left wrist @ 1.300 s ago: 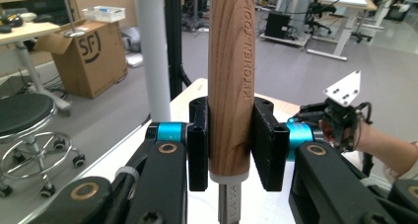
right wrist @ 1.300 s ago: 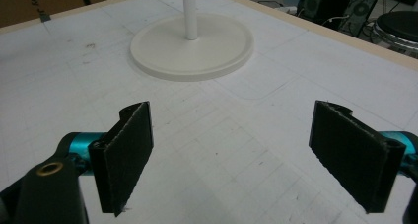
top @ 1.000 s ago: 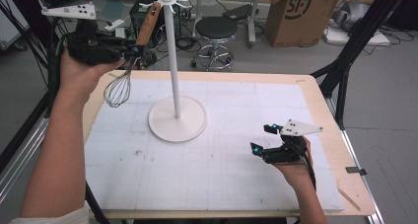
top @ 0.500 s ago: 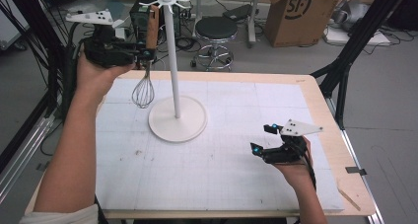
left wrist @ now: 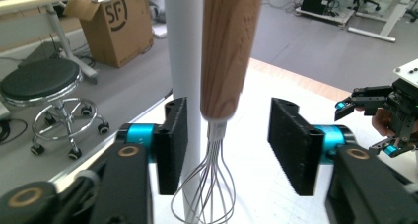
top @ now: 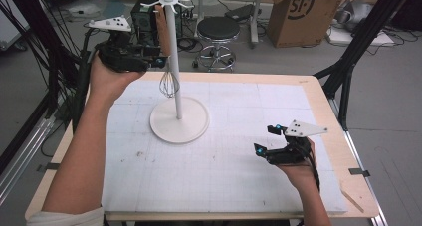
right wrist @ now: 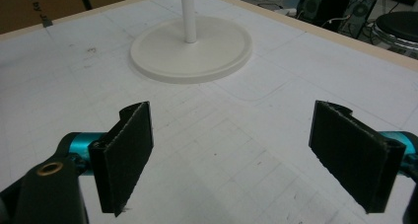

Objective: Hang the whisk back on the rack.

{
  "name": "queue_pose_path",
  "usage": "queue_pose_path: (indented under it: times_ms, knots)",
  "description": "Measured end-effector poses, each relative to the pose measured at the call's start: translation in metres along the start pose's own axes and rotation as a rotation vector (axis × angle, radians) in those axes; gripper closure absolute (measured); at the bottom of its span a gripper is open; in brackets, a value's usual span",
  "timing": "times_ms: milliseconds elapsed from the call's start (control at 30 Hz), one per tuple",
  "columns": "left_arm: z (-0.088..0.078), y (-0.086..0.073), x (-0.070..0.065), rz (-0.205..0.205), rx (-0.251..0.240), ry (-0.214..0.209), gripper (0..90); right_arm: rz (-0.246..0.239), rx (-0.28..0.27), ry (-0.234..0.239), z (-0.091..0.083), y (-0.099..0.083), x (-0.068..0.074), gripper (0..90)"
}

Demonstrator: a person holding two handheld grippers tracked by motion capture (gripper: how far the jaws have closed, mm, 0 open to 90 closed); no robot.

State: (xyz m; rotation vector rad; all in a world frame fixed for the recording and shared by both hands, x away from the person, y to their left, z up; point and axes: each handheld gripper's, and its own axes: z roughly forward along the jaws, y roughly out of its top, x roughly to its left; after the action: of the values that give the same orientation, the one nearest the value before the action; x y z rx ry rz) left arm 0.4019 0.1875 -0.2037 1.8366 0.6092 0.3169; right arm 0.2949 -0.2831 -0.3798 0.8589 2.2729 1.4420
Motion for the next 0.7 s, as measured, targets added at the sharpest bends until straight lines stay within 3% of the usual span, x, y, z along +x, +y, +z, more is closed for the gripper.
queue_pose_path:
  times_ms: [167, 700]
  knots:
    - [-0.009, -0.010, -0.001, -0.019, 0.000, 0.003, 37.7, -0.003, -0.003, 0.001, -0.001, 0.000, 0.000, 16.2]
    - [-0.031, -0.034, -0.026, 0.005, -0.021, -0.015, 15.1, -0.002, -0.012, 0.007, -0.003, 0.001, 0.001, 16.2]
